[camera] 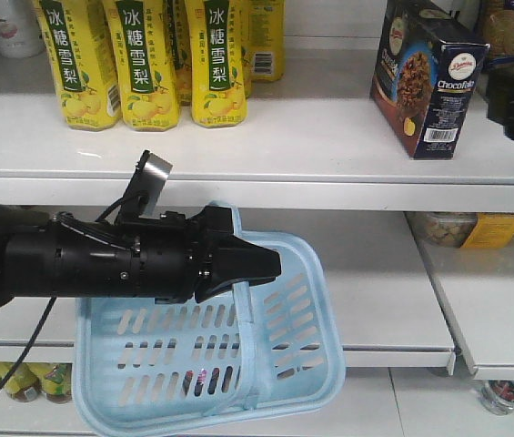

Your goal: Left arm holds basket, right arm returns cookies

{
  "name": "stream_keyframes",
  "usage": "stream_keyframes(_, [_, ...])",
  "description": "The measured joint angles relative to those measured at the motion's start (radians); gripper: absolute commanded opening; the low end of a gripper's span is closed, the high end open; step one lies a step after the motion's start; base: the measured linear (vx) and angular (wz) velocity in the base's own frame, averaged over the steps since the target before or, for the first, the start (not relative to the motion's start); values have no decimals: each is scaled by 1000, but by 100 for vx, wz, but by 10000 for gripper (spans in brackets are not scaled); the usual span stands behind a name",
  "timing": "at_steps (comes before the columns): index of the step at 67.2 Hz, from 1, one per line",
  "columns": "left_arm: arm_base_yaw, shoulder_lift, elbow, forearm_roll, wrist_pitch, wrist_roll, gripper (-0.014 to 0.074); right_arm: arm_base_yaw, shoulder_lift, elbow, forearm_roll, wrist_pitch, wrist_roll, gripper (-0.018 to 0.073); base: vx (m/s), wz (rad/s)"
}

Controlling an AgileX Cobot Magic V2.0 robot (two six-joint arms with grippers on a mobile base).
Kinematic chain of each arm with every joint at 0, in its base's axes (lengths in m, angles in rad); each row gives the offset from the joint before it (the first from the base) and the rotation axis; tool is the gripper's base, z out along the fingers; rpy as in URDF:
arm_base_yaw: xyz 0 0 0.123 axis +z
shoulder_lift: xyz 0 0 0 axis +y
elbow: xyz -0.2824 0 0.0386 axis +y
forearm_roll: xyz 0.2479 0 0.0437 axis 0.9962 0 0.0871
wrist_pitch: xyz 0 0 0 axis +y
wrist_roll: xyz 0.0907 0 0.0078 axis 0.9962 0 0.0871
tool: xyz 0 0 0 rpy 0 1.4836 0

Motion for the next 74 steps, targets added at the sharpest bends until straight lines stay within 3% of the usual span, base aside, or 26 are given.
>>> stream_keyframes(21, [0,0,0,0,-1,0,-3,0,-180,38,-6,109,-57,556,0,0])
stream_keyframes(49, [0,0,0,0,-1,0,-3,0,-614,492,-30,66,-21,556,0,0])
stream_keyframes(74, [0,0,0,0,-1,0,-3,0,-987,781,35,32,-18,556,0,0])
